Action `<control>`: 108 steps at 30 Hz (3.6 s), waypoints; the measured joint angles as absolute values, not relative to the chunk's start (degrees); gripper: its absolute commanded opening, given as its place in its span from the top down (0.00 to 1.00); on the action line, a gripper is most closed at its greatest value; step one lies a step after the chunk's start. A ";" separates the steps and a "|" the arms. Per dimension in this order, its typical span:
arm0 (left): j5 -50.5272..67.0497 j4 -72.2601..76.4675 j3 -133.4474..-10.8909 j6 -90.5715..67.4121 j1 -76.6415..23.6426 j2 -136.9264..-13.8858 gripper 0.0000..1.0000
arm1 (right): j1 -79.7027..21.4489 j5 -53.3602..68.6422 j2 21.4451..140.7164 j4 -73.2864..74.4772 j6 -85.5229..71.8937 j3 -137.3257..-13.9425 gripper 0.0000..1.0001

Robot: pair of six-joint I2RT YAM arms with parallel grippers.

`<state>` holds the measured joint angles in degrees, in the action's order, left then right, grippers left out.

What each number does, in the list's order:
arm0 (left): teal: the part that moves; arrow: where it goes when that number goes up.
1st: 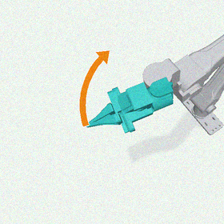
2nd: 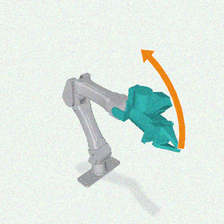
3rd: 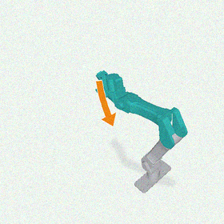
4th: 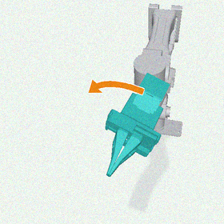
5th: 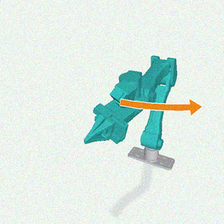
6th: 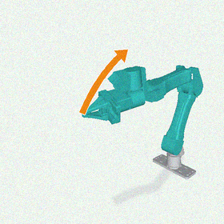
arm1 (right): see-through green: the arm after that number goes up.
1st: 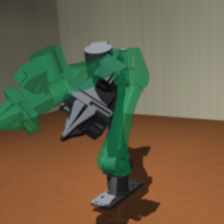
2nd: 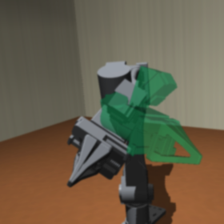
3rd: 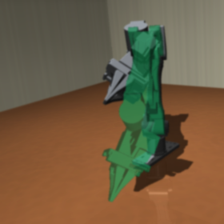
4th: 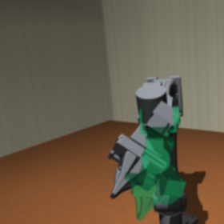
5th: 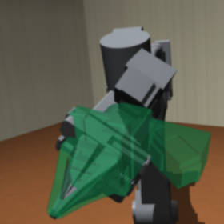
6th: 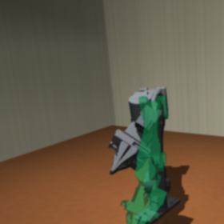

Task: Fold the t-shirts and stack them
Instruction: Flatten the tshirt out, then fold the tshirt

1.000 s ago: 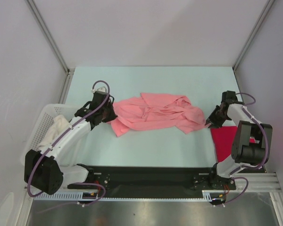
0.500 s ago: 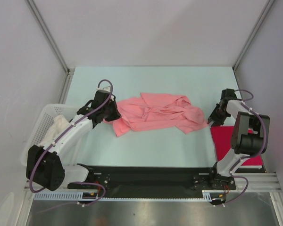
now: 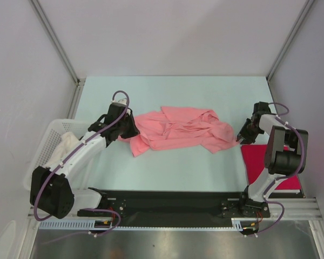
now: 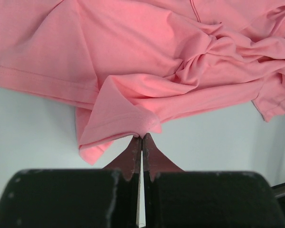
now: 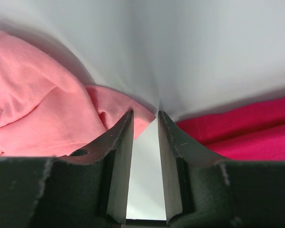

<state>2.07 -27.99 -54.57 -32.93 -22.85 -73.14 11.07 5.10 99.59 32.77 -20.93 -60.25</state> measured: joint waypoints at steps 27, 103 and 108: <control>3.49 -27.03 -53.10 -33.52 -22.85 -71.40 1.00 | 9.32 4.05 101.41 31.55 -20.69 -61.93 1.00; -1.10 -1.72 -117.19 -13.63 -10.61 -141.93 1.00 | 11.18 3.44 115.85 -3.90 -33.65 -86.13 1.00; 5.28 -0.43 -118.48 -19.31 -7.68 -143.90 0.99 | 9.85 3.22 115.79 -3.14 -34.09 -86.08 1.00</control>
